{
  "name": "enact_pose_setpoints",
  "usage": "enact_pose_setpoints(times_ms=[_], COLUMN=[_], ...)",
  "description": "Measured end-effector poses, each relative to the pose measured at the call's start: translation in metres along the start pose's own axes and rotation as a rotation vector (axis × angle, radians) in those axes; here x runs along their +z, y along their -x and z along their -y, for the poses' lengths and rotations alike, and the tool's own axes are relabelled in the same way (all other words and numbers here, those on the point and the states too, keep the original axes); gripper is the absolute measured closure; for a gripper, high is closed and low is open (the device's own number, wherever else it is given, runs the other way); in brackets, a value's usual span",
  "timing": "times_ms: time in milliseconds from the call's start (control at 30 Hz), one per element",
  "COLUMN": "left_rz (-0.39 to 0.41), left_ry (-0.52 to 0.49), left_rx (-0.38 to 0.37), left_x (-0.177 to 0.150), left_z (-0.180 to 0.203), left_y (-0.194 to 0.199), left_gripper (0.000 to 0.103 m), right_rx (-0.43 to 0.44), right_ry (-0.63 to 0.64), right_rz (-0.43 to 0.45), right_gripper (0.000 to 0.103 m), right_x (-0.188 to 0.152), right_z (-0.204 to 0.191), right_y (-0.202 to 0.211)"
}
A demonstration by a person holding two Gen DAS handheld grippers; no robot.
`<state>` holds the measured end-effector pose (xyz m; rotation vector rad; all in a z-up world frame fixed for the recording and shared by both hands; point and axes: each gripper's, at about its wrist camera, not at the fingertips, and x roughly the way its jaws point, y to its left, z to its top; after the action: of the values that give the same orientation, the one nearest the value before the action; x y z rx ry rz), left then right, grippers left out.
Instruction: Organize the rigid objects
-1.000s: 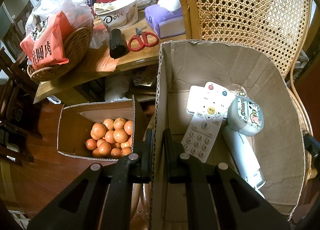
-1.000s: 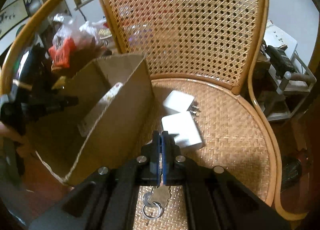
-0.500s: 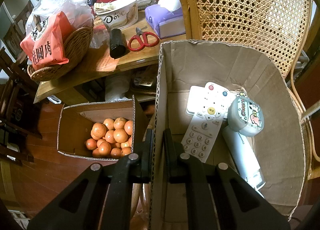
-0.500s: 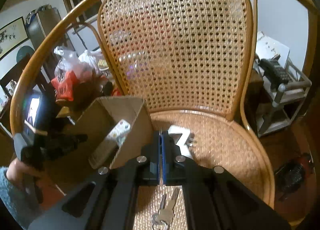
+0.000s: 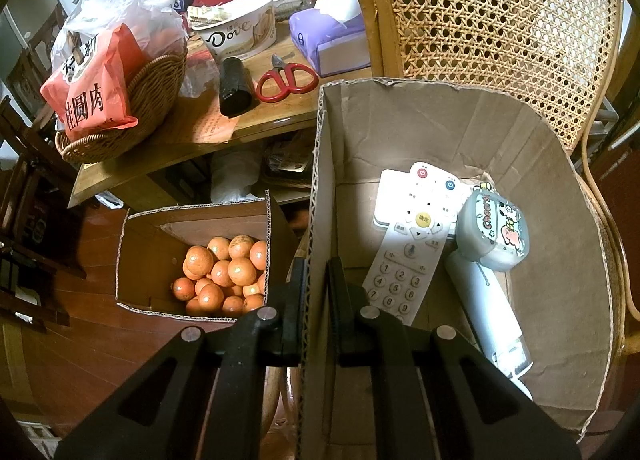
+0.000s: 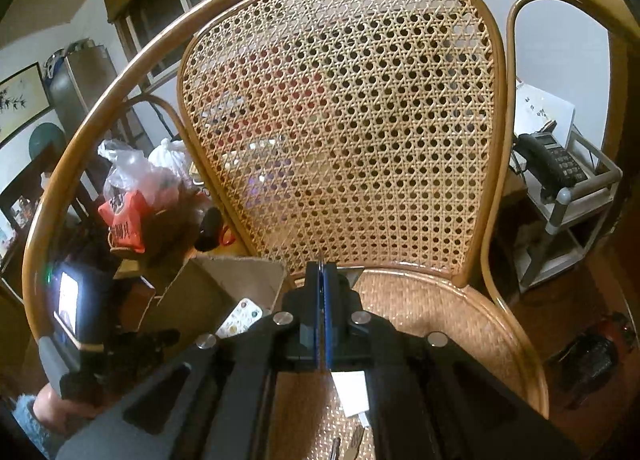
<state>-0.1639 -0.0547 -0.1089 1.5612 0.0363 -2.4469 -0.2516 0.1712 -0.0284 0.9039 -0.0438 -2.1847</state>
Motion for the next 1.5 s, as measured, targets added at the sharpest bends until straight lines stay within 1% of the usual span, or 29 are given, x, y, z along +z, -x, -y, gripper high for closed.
enact_pose_setpoints(times_ms=[133,267,333,600,733,900,1033,1100,1300,1467,1500], left_rz=[0.000,0.000,0.000,0.000,0.000,-0.001,-0.001,-0.001,-0.001,-0.002,-0.002], left_ry=[0.000,0.000,0.001,0.001,0.003,0.005,0.003,0.005,0.007,0.008,0.008], left_rx=[0.001,0.002,0.001,0.002,0.002,0.002,0.004,0.004,0.005,0.007,0.007], left_x=[0.000,0.000,0.000,0.000,0.000,0.000,0.000,0.000,0.000,0.001,0.001], left_z=[0.000,0.000,-0.001,0.000,0.000,0.000,0.001,0.001,0.000,0.000,0.000], left_y=[0.000,0.001,0.001,0.001,0.000,0.000,0.000,0.000,0.001,0.001,0.001], left_gripper=[0.094,0.094,0.094,0.094,0.094,0.094,0.094,0.094,0.094,0.094,0.094], right_rx=[0.010,0.058,0.082,0.125,0.092,0.078,0.011,-0.006,-0.002,0.017,0.019], right_ry=[0.007,0.007,0.012,0.051,0.090,0.120,0.153,0.162,0.152,0.149,0.154], right_rz=[0.025,0.034,0.033,0.008,-0.021,-0.077,-0.093,-0.103,-0.118,-0.113,-0.109], right_gripper=[0.100,0.100,0.100,0.100,0.100,0.100,0.100,0.100,0.099,0.098,0.096], right_x=[0.007,0.010,0.011,0.001,-0.007,-0.017,-0.022,-0.024,-0.024,-0.020,-0.019], right_z=[-0.005,-0.013,-0.020,-0.046,-0.059,-0.070,-0.075,-0.075,-0.072,-0.069,-0.069], right_y=[-0.001,-0.004,-0.007,-0.025,-0.039,-0.058,-0.066,-0.071,-0.075,-0.063,-0.060])
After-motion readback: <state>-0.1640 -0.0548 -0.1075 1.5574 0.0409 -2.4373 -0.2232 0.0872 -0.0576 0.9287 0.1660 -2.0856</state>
